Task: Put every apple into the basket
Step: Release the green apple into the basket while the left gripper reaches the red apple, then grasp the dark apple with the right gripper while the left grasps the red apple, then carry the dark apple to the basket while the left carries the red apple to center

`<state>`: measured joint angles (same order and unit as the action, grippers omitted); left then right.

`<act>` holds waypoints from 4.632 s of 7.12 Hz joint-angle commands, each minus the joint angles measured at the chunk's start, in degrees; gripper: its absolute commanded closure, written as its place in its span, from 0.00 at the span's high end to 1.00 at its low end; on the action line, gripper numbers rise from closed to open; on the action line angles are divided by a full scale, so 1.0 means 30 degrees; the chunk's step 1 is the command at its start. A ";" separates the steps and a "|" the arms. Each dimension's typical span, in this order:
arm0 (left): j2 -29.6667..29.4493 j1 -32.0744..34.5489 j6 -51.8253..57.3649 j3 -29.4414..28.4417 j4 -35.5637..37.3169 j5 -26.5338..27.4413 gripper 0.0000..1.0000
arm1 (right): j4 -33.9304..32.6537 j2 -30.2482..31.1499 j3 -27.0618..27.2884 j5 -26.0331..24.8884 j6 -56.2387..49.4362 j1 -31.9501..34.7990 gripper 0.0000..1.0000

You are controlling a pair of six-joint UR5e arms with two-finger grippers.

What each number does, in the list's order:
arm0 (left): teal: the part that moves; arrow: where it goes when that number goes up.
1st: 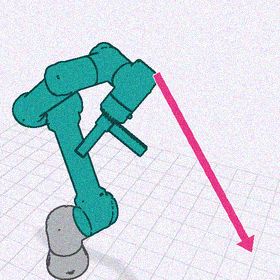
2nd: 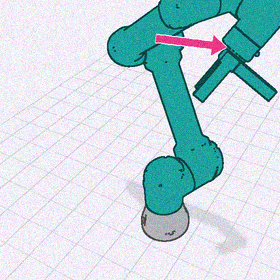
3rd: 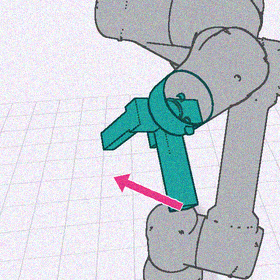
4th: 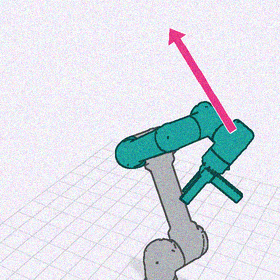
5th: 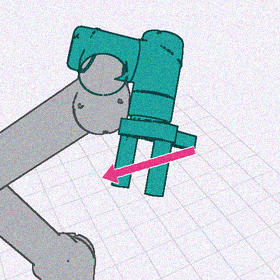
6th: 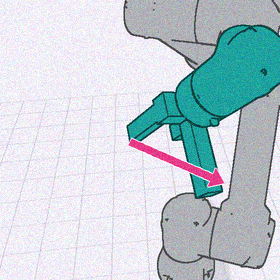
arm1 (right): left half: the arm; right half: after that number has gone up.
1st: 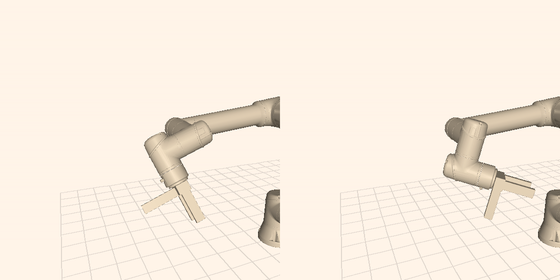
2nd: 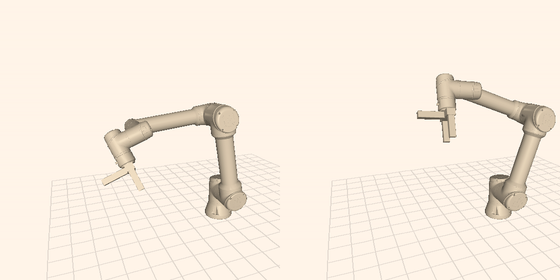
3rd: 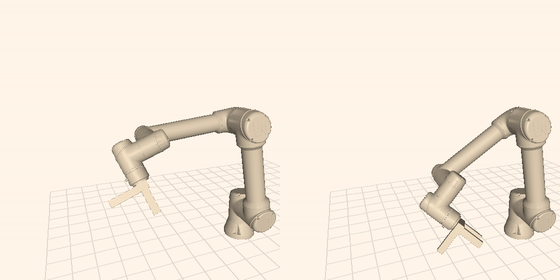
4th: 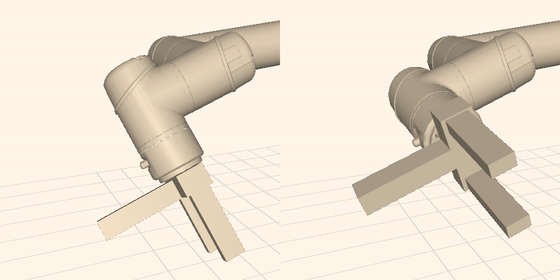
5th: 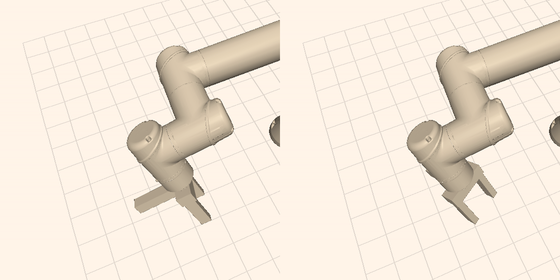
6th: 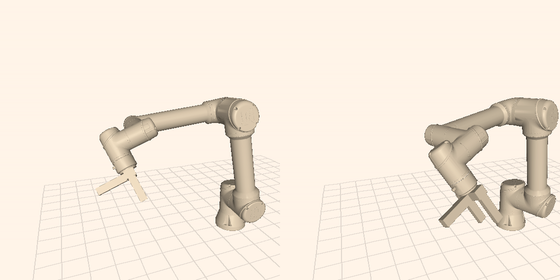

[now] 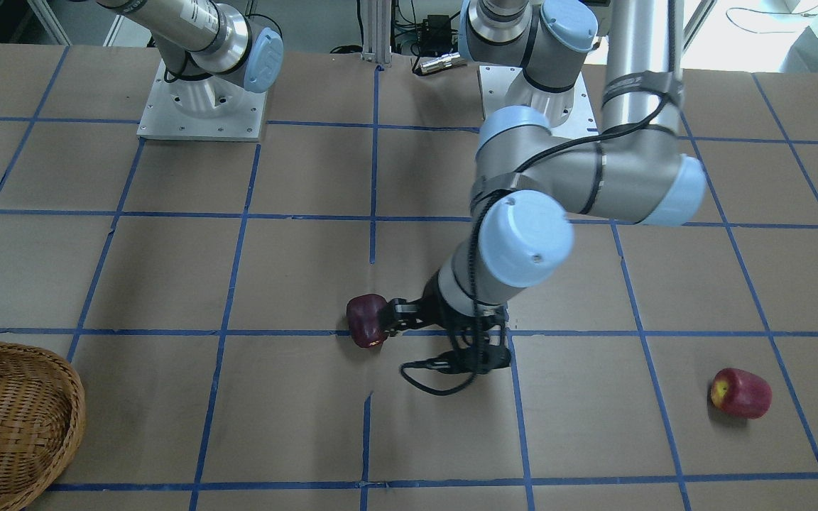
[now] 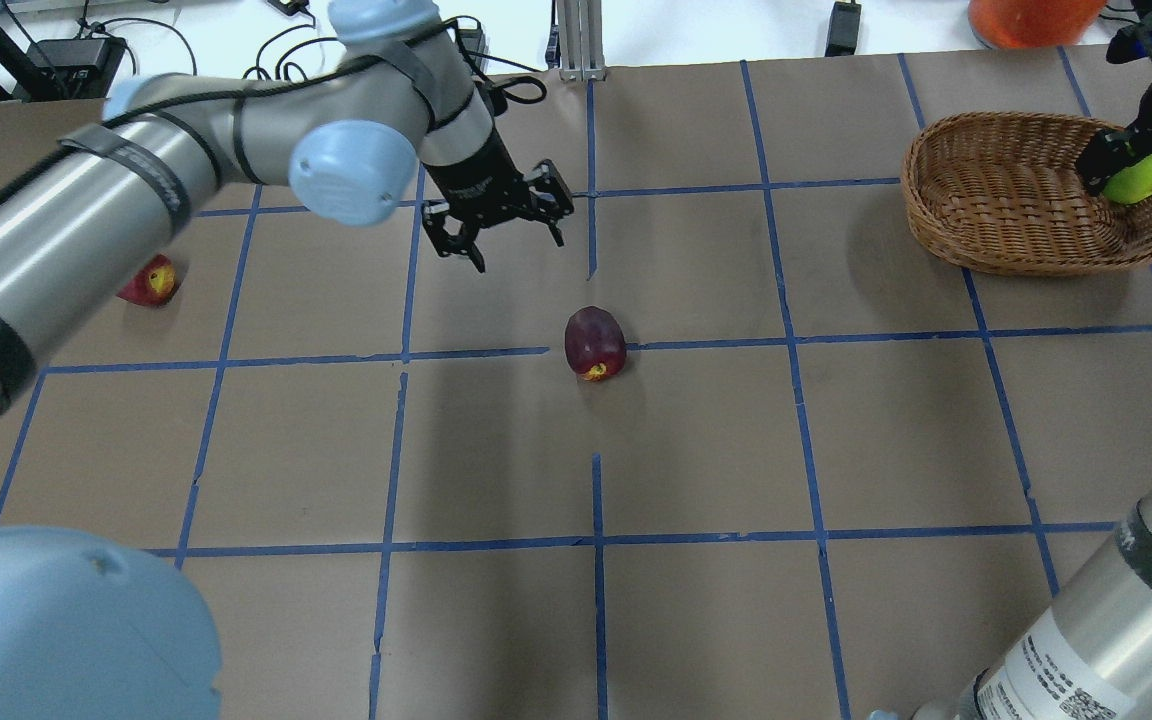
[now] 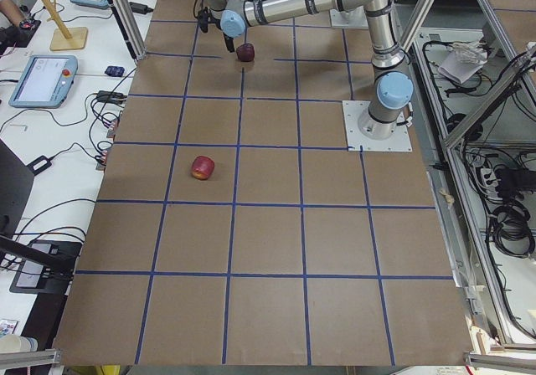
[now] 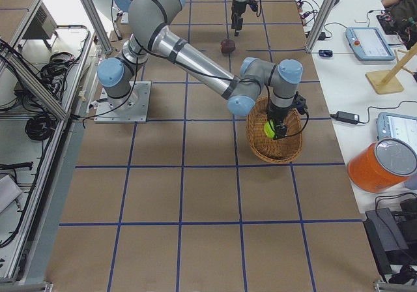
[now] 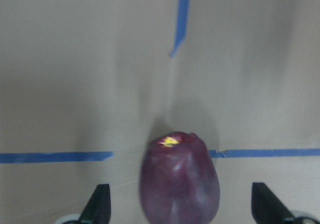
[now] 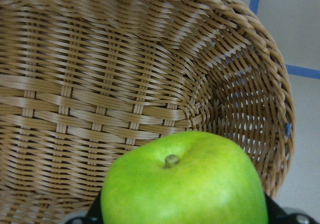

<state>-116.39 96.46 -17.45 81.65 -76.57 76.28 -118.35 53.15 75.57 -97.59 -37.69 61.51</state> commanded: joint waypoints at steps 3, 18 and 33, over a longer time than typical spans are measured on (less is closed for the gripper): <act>-0.0834 -0.7767 1.1229 -0.2401 -0.2497 0.4406 1.00 | -0.0452 -0.1194 -0.0111 0.0040 0.0229 -0.0522 1.00; -0.1056 -0.8577 1.5472 -0.1761 -0.4144 0.4371 0.00 | 0.2929 0.2619 0.3982 0.4522 1.8271 1.5146 1.00; -0.0368 0.1966 -0.1882 0.1227 0.1720 0.1587 0.00 | 0.1508 0.3750 0.4490 0.2971 1.8306 1.1713 0.00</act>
<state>-115.92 98.58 -21.61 84.28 -74.90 81.01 -115.37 61.43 89.28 -86.41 17.67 102.49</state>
